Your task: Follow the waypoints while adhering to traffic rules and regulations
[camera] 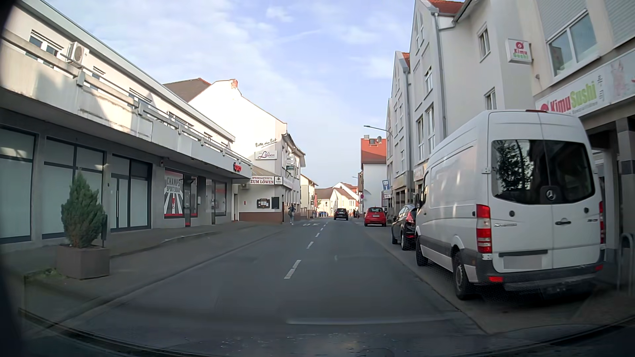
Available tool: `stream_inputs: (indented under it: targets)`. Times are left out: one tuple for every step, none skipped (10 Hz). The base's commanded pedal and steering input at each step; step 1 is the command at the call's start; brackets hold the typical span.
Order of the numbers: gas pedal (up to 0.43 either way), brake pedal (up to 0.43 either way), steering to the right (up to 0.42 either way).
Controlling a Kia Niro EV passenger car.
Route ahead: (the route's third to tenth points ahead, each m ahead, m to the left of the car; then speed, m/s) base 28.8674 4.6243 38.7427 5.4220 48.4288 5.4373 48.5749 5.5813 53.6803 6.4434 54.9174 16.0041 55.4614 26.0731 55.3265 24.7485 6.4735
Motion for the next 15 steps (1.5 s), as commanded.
stream_inputs:
  targets:
    - [0.169, 0.000, -0.006]
    - [0.169, 0.000, -0.006]
    - [0.169, 0.000, -0.009]
    - [0.169, 0.000, -0.006]
    - [0.157, 0.000, -0.005]
    - [0.150, 0.000, -0.005]
    - [0.150, 0.000, -0.005]
    - [0.138, 0.000, -0.005]
    - [0.138, 0.000, -0.005]
    - [0.118, 0.000, -0.004]
    - [0.079, 0.000, -0.004]
    - [0.067, 0.000, -0.004]
    - [0.059, 0.000, -0.004]
    - [0.047, 0.000, -0.004]
    - [0.047, 0.000, -0.004]
